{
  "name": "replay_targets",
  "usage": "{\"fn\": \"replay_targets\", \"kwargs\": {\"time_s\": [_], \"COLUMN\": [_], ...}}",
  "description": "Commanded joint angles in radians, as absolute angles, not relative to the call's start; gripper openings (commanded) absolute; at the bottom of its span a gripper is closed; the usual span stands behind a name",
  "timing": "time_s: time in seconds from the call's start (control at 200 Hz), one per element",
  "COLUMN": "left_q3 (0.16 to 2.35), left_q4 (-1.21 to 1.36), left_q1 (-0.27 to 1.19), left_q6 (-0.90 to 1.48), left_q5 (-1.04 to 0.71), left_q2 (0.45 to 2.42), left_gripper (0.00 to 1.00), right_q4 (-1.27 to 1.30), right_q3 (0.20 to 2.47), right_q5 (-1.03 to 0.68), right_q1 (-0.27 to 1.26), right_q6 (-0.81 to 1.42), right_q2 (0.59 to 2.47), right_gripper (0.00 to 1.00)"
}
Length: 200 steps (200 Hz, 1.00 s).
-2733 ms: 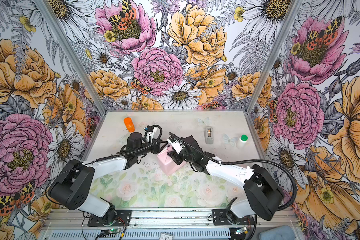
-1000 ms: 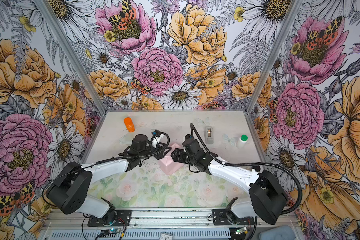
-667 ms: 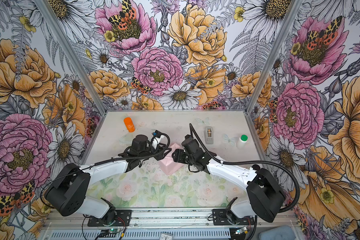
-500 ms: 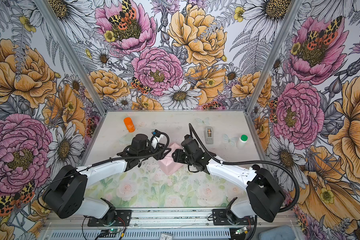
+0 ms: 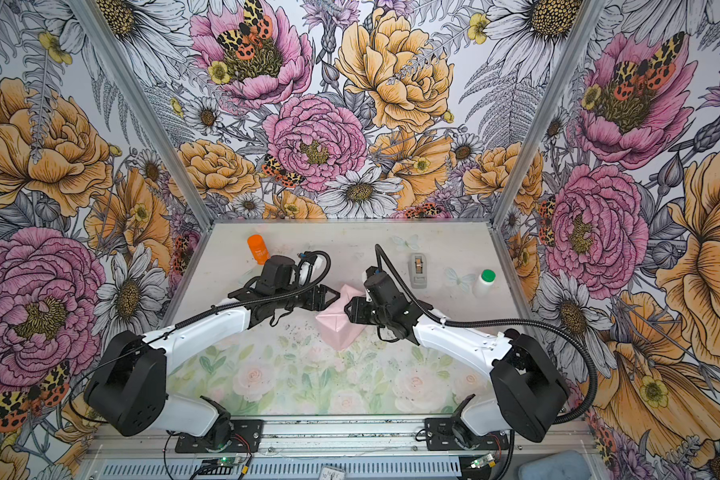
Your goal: Wrap the gift box in paper
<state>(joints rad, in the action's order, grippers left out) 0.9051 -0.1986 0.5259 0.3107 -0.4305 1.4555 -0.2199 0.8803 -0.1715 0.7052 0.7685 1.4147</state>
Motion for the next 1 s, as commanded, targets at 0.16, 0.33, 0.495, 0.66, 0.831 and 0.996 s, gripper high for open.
{"fn": "replay_targets", "kwargs": {"time_s": [0.16, 0.33, 0.495, 0.66, 0.831, 0.996], "left_q3": [0.910, 0.907, 0.899, 0.888, 0.880, 0.872], "left_q4": [-0.282, -0.289, -0.291, -0.304, -0.318, -0.321], "left_q1": [0.534, 0.549, 0.552, 0.550, 0.550, 0.552], "left_q6": [0.334, 0.351, 0.359, 0.353, 0.344, 0.345], "left_q5": [-0.467, -0.454, -0.447, -0.429, -0.410, -0.402], "left_q2": [1.496, 1.492, 1.495, 1.487, 1.486, 1.480], "left_gripper": [0.63, 0.63, 0.63, 0.61, 0.61, 0.60], "right_q4": [-0.269, -0.270, -0.271, -0.307, -0.351, -0.354], "right_q3": [0.903, 0.912, 0.911, 0.917, 0.928, 0.957], "right_q5": [-0.217, -0.252, -0.267, -0.279, -0.271, -0.299], "right_q1": [0.696, 0.678, 0.663, 0.657, 0.657, 0.658], "right_q6": [0.672, 0.637, 0.640, 0.678, 0.713, 0.718], "right_q2": [1.445, 1.448, 1.438, 1.368, 1.339, 1.386], "right_gripper": [0.46, 0.45, 0.53, 0.65, 0.66, 0.66]}}
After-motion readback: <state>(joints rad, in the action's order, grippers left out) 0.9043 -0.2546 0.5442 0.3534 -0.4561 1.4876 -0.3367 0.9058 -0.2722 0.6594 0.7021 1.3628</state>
